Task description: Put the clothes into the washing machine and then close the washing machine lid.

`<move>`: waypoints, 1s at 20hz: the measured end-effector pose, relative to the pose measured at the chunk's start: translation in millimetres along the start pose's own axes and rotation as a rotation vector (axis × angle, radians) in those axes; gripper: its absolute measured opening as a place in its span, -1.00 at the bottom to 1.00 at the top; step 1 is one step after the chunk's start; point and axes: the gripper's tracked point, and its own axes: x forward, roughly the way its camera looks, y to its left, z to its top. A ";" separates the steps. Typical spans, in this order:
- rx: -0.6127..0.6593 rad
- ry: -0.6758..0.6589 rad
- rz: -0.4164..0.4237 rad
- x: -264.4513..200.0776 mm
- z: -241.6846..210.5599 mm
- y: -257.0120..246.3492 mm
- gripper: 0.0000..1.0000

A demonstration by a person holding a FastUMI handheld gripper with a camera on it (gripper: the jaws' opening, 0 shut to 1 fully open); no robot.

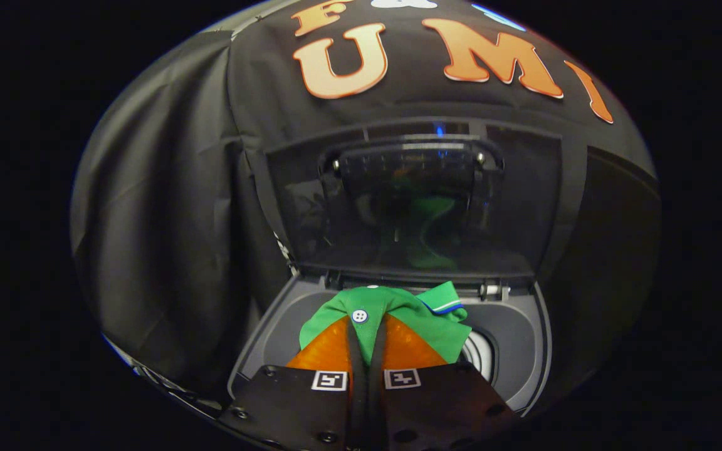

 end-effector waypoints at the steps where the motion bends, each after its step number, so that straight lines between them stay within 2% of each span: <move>1: 0.018 0.038 -0.008 6.8 -12.0 -1.8 -0.84; 7: 0.177 0.194 -0.083 38.6 -55.1 -21.4 -0.84; 13: 0.209 0.326 -0.148 59.6 -89.4 -40.2 -0.83; 20: 0.215 0.384 -0.190 60.6 -105.6 -46.7 -0.81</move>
